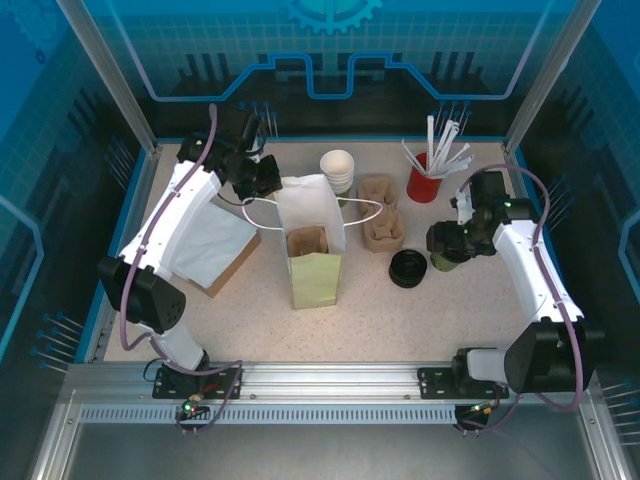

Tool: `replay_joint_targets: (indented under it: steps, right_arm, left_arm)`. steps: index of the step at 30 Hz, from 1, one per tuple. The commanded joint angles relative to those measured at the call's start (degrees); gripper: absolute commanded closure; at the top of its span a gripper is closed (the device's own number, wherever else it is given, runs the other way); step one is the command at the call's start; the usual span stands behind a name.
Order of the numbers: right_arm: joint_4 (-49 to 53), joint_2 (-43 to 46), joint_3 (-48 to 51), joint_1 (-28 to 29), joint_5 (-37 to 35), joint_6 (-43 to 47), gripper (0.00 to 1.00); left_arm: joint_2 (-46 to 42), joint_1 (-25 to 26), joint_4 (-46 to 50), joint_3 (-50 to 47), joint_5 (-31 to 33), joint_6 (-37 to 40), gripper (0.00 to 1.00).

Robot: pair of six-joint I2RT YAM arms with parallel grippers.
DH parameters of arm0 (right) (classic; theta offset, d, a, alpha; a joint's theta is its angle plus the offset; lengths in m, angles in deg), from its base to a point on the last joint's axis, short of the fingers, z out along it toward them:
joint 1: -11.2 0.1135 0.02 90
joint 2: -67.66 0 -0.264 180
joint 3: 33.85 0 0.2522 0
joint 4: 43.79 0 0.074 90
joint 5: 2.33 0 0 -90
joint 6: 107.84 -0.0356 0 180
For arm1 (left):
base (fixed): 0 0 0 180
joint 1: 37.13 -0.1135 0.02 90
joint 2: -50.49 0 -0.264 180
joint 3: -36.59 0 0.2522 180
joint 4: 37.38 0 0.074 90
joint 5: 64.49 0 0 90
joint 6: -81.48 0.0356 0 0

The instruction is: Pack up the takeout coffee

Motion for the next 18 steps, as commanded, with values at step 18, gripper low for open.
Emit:
replay_joint_targets:
  steps: [18]
  right_arm:
    - [-0.8,0.2,0.6,0.5,1.5,-0.8,0.11]
  left_arm:
    - [-2.4,0.1,-10.0,-3.6,-0.2,-15.8,1.00]
